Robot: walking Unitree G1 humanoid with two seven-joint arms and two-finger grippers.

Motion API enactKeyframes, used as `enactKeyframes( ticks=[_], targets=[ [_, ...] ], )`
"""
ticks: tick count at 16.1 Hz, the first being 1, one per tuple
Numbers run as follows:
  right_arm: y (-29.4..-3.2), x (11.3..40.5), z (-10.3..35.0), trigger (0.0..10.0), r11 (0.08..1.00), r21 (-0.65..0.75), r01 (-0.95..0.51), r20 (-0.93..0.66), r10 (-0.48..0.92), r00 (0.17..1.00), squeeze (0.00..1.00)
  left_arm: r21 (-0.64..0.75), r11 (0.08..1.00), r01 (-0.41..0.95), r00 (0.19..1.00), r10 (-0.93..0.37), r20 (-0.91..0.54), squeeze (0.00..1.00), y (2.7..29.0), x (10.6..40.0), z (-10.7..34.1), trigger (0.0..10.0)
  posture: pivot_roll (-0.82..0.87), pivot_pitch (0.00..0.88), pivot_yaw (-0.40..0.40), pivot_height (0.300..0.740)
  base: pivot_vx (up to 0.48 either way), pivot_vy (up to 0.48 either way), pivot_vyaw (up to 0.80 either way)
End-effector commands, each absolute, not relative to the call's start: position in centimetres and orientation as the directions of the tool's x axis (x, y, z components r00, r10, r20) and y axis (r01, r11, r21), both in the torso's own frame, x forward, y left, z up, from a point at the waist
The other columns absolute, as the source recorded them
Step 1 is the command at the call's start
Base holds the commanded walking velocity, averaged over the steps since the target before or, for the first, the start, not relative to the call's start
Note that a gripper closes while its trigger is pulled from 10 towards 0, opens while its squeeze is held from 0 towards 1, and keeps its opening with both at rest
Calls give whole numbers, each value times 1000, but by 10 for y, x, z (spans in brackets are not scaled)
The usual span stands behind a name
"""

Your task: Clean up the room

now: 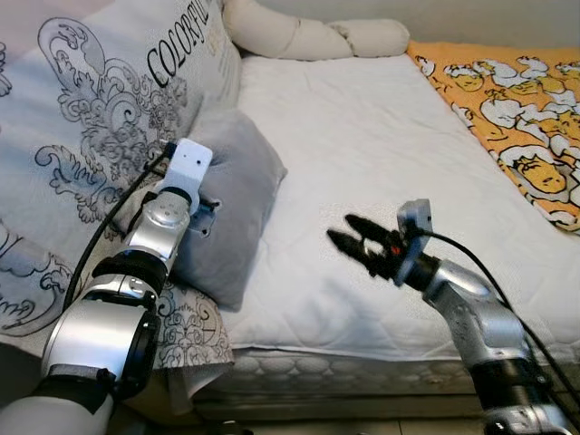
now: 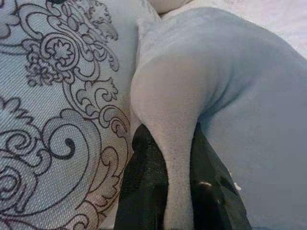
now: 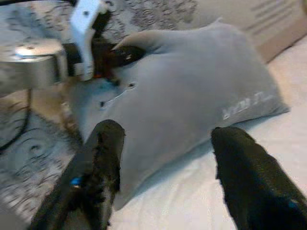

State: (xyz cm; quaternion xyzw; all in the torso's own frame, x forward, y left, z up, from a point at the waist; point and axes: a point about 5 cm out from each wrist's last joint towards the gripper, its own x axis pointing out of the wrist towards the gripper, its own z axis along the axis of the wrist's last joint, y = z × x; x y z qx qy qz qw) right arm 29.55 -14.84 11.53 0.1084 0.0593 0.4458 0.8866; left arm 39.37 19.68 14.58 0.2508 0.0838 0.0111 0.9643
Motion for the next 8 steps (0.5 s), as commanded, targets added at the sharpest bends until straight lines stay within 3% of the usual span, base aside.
enactKeyframes(
  ticks=[1,2,4,8],
  targets=[
    [-150,291,118,10000,542,248,-803,-10,830,557,1000,501,865,-19,981,113,-157,0,201,395,148,10000,-18,0,40,740,0,0,0],
    [-152,290,119,10000,544,241,-804,-16,831,557,1000,460,888,-5,979,99,-180,0,198,394,144,10000,-18,0,38,740,0,0,0],
    [-155,292,120,10000,567,221,-793,-28,817,576,1000,434,901,21,983,62,-176,1000,194,393,140,10000,-9,0,31,740,0,0,0],
    [-156,290,117,10000,586,239,-774,-22,800,599,1000,306,949,79,991,-43,-123,1000,194,389,141,10000,6,0,12,740,0,0,0]
  ],
)
